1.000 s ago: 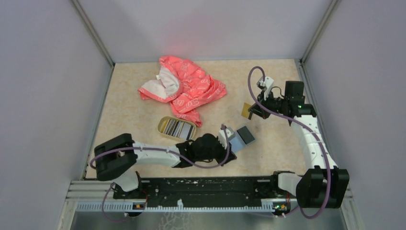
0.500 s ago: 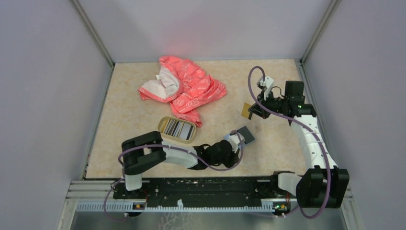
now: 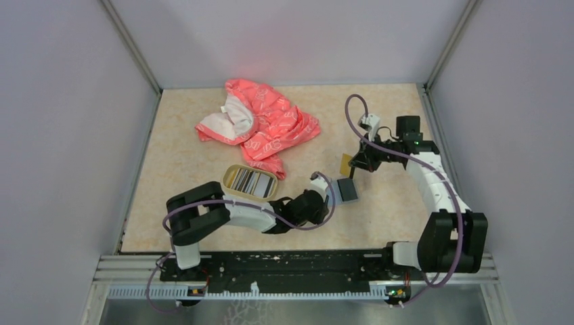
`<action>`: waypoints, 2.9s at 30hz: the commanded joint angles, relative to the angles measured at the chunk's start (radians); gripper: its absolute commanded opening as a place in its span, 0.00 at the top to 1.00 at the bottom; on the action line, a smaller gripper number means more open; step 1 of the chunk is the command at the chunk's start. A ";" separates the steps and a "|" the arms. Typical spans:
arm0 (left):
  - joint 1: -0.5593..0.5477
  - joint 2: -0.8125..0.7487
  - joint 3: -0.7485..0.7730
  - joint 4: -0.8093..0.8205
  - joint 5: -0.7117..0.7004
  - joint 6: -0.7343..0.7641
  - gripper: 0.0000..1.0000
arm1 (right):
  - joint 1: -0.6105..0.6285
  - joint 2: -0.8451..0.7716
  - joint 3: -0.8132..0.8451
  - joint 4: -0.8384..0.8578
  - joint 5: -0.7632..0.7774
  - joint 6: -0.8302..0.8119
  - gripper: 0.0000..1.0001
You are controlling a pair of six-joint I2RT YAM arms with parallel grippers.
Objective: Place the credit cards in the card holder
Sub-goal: Insert the credit card into the card holder.
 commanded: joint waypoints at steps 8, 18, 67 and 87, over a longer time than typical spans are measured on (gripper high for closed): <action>0.057 -0.109 -0.123 0.070 0.100 0.064 0.73 | -0.014 0.140 0.062 -0.063 -0.098 -0.018 1.00; 0.057 -0.339 -0.316 0.220 0.075 0.167 0.49 | -0.014 0.211 0.011 0.067 -0.002 0.190 1.00; 0.165 -0.017 -0.115 0.272 0.170 0.054 0.78 | -0.057 0.395 -0.051 0.080 -0.042 0.319 1.00; 0.170 0.019 -0.078 0.097 0.075 0.018 0.86 | -0.081 0.355 -0.052 0.105 -0.067 0.334 1.00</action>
